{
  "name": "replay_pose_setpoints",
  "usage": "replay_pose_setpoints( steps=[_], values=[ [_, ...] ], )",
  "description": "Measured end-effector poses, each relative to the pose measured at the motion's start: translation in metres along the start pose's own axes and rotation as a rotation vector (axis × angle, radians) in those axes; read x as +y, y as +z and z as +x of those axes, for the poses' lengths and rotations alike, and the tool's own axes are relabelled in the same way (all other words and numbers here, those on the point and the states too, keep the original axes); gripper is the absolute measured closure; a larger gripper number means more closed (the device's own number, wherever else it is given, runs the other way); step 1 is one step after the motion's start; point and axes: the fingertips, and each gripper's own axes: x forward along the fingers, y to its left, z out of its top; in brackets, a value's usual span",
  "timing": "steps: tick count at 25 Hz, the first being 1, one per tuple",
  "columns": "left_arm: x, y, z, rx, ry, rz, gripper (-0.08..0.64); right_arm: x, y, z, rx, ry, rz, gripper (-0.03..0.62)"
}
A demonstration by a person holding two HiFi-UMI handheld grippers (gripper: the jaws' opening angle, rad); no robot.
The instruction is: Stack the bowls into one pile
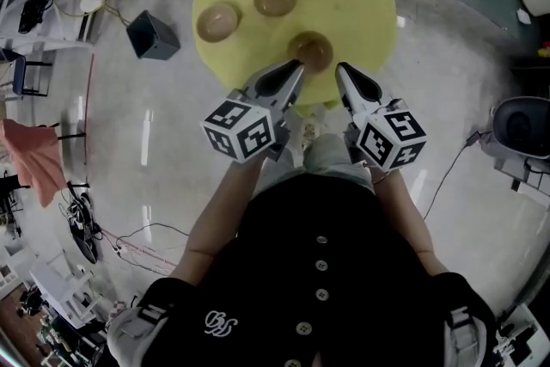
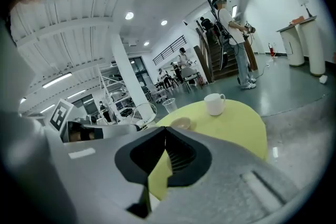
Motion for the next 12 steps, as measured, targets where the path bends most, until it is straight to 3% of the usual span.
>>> replay_pose_setpoints(
  steps=[5,12],
  values=[
    [0.017,0.005,0.011,0.001,0.064,-0.007,0.526,-0.012,0.007,0.018,0.042,0.027,0.001,0.589],
    [0.029,0.0,0.019,-0.006,0.076,-0.014,0.526,-0.023,-0.007,0.034,0.081,0.05,0.03,0.589]
  ],
)
